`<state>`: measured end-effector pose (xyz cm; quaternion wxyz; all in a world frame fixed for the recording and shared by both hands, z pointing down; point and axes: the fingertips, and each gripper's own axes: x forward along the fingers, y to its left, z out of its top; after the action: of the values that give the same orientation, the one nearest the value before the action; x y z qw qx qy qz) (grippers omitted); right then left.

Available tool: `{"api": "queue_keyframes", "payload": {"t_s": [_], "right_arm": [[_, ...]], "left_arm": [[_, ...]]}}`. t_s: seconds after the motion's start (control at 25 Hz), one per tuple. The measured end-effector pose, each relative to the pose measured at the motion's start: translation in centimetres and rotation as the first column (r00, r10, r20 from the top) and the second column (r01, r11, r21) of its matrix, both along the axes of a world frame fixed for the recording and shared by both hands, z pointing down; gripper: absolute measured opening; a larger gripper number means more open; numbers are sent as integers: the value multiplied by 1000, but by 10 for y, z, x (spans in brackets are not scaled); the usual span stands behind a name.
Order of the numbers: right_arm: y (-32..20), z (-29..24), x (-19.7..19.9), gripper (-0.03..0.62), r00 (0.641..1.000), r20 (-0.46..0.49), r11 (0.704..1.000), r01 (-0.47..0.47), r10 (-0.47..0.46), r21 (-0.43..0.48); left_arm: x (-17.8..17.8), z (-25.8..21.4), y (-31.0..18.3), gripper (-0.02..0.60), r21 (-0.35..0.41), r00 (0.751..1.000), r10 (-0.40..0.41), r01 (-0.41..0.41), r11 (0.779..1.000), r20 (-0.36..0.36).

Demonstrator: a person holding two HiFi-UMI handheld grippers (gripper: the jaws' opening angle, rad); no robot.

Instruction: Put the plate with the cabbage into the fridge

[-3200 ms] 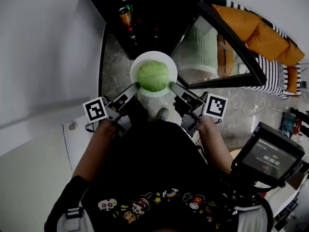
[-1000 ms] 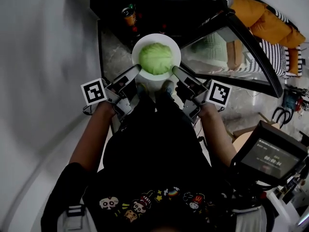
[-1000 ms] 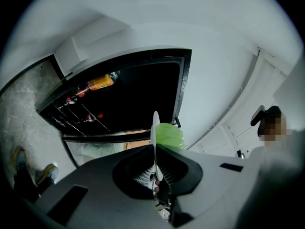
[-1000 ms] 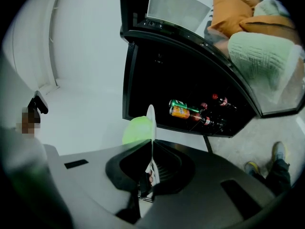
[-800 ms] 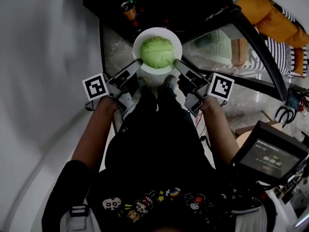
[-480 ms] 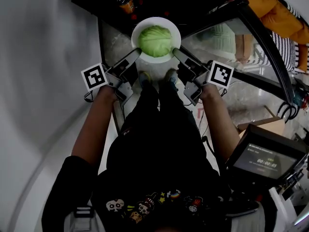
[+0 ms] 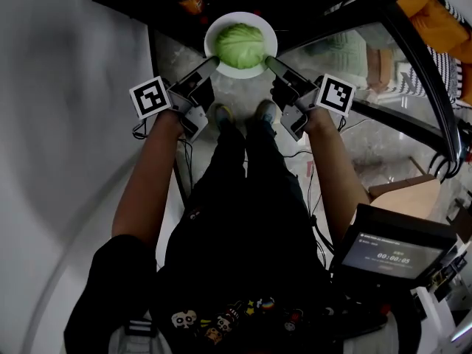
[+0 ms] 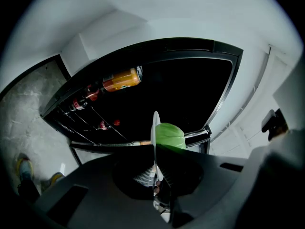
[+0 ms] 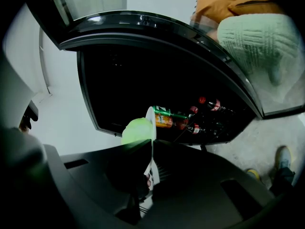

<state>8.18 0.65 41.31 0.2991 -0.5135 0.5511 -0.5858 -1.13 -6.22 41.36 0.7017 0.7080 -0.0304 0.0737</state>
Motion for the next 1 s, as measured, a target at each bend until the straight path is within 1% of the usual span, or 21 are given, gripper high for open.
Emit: {"api": "queue_keyframes", "payload": {"t_s": [0.12,0.2,0.36,0.68,0.88,1.0], "right_arm": [[0,-7,-1,15,1000,-23,1000,0,0,12],[1,-7,-1,15,1000,-27,1000,-1,1,6],[0,-2,0,15,1000,-9,1000,-4,4,3],[0,0,2,15,1000,14,1000,-5,5,0],[-5,-3,0,15,999,45,1000,0,-2,27],[-1,-3,-2,15,999,31,1000,-12,11,22]], "left_arm": [[-2,-5,0,15,8,1000,-3,4,1000,-10],[-2,-7,0,15,16,1000,-6,6,1000,-2],[-2,-4,0,15,18,1000,-17,17,1000,25],[-2,-6,-2,15,40,998,-28,26,999,53],[0,-9,-1,15,41,998,-47,45,998,42],[-2,-10,0,15,49,999,-41,40,998,26]]}}
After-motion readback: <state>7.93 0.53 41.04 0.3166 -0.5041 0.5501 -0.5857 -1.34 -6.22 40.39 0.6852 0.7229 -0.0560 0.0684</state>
